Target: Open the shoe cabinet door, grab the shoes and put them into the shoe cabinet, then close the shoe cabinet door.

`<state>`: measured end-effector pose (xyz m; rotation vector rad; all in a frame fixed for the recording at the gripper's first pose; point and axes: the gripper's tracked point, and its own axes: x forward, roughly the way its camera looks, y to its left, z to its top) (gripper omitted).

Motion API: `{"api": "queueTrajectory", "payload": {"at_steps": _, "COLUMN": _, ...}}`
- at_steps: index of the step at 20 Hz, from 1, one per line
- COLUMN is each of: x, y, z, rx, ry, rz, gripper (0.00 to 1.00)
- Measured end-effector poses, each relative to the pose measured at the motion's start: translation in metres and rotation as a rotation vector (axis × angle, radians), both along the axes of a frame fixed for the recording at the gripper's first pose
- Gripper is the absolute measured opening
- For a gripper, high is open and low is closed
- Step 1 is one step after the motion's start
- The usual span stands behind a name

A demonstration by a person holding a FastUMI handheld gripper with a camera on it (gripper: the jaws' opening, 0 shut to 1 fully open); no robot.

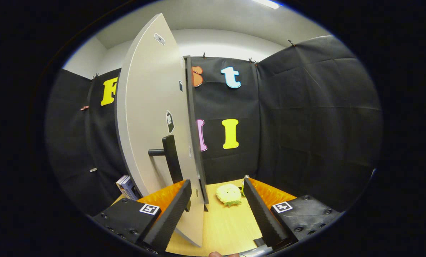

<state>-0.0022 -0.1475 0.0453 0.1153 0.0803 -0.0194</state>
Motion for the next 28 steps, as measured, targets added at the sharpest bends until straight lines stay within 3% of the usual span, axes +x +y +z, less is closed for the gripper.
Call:
{"api": "queueTrajectory", "payload": {"at_steps": 13, "x": 0.004, "y": 0.106, "z": -0.002, "rx": 0.003, "ry": 0.007, "rz": 0.048, "gripper": 0.98}}
{"api": "queueTrajectory", "payload": {"at_steps": 22, "x": 0.029, "y": 0.174, "z": -0.01, "rx": -0.006, "ry": 0.028, "rz": 0.151, "gripper": 0.98}}
{"api": "queueTrajectory", "payload": {"at_steps": 28, "x": 0.03, "y": 0.191, "z": -0.009, "rx": 0.003, "ry": 0.022, "rz": 0.171, "gripper": 0.98}}
